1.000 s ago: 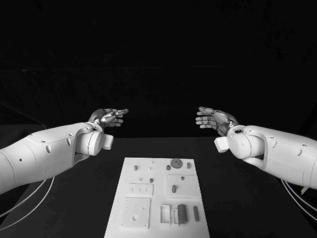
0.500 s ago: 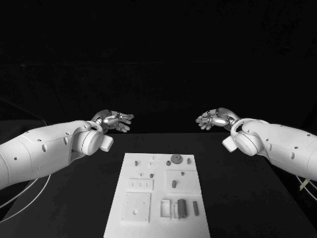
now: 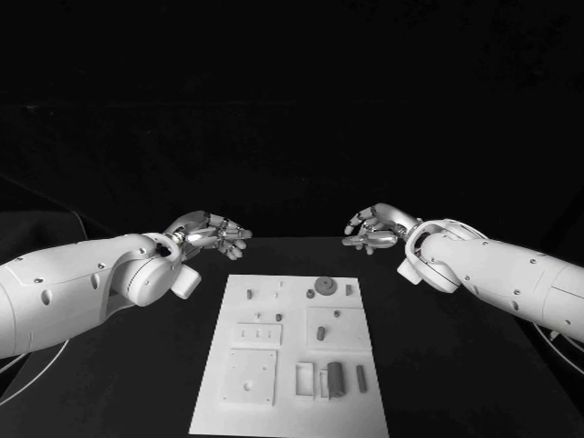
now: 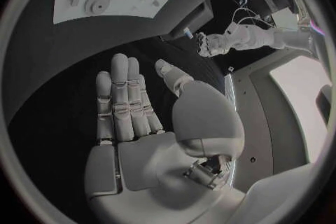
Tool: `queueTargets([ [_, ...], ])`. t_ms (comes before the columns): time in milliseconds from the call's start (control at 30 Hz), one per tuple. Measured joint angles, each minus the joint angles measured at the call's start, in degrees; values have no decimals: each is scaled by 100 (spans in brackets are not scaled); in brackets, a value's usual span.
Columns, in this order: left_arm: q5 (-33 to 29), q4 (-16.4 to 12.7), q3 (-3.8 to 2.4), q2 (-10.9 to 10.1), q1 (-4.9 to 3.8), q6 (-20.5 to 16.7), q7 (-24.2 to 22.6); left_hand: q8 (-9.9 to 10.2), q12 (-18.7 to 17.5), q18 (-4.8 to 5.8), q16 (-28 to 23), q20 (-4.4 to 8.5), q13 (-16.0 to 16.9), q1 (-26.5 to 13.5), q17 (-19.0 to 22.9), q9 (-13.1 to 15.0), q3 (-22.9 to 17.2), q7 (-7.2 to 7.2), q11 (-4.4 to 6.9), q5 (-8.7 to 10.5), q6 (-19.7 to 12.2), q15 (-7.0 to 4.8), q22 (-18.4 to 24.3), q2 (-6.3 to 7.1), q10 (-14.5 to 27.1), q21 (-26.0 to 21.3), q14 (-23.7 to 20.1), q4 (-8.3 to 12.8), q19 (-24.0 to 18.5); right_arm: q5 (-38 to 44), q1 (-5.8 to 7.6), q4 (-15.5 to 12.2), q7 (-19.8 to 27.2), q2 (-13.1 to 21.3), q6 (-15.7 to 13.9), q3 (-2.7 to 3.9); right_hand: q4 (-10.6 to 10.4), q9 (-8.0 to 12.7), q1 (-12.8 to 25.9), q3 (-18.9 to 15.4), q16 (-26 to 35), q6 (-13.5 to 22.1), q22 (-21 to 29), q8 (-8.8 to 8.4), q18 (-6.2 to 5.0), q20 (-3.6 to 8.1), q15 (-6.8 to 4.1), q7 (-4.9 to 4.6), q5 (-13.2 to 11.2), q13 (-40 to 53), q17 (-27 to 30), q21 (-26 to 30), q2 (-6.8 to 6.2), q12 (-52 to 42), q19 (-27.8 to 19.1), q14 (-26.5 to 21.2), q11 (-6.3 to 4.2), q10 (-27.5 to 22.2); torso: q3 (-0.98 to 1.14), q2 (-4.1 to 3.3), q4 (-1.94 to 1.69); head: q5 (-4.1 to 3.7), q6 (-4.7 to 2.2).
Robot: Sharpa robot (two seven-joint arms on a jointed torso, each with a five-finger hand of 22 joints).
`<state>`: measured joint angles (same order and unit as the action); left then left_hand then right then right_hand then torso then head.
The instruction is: Assemble the parts on the task board
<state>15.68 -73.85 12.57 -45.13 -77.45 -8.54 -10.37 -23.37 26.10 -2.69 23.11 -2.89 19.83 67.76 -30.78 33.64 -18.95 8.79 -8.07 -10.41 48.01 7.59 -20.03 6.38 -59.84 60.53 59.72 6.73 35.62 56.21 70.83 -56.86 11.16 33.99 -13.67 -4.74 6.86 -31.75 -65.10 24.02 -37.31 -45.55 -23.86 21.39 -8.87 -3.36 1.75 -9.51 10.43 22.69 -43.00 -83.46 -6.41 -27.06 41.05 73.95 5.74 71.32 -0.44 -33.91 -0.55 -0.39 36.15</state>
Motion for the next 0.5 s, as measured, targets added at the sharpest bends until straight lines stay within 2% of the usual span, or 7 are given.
queueTargets([
  [33,65,-61,-1,-29,0,6,-60,0,-43,-3,-32,-18,-19,18,4,-5,0,0,0,0,0,4,13,18,0,-21,-43,0,-19,112,0,-1,-6,-29,-1,0,1,10,-32,-74,-267,-61,-46,-51,-59,23,-83,3,0,132,-216,-155,-32,-162,215,159,-81,235,0,-31,-10,-7,-3],
  [100,178,-179,-3,-74,0,1,-187,9,-79,-3,-32,-18,-40,64,6,-12,0,0,0,0,0,8,14,4,0,-21,-47,0,-19,382,-3,-1,-46,-108,11,2,1,17,-49,-124,-533,-89,-90,-82,-135,48,-169,0,0,272,-430,-300,-26,-328,396,267,-166,430,-7,-74,-28,-19,-5],
  [133,220,-225,-4,-88,0,-7,-236,30,-111,-3,-32,-18,-54,87,6,-17,0,0,5,0,0,8,14,11,16,-21,-47,0,-19,510,-6,8,-77,-151,38,3,-4,43,-107,-218,-924,-154,-166,-164,-192,78,-266,3,0,505,-743,-511,-13,-606,605,366,-265,593,-12,-109,-46,-31,-11],
  [233,331,-329,-4,-138,0,-41,-368,78,-212,-2,-32,-18,-95,132,-28,-40,0,0,-12,0,0,-12,14,57,119,-20,17,0,-18,929,-18,79,-193,-323,133,3,-34,89,-113,-318,-1479,-162,-271,-284,-271,123,-392,5,0,857,-1164,-814,-22,-1034,865,513,-399,742,-30,-192,-85,-48,-43],
  [367,438,-388,-4,-147,0,-98,-482,82,-237,-1,-32,-18,-104,140,-34,-46,16,0,-20,0,0,-12,21,64,127,-20,17,16,-19,1390,-45,98,-346,-451,201,3,-39,142,-113,-401,-2187,-172,-441,-322,-416,180,-551,15,0,1373,-1668,-1137,-22,-1688,1144,691,-525,868,-60,-308,-139,-80,-88],
  [500,616,-498,-36,-164,1,-101,-518,122,-298,-1,-74,-18,-126,161,-34,-59,30,0,-23,0,0,10,35,85,191,-50,-5,30,-19,1814,-74,184,-556,-584,265,3,-23,171,-143,-417,-2460,-166,-501,-363,-459,223,-603,18,0,1595,-1857,-1151,-52,-1960,1200,744,-557,856,-104,-416,-203,-118,-146],
])
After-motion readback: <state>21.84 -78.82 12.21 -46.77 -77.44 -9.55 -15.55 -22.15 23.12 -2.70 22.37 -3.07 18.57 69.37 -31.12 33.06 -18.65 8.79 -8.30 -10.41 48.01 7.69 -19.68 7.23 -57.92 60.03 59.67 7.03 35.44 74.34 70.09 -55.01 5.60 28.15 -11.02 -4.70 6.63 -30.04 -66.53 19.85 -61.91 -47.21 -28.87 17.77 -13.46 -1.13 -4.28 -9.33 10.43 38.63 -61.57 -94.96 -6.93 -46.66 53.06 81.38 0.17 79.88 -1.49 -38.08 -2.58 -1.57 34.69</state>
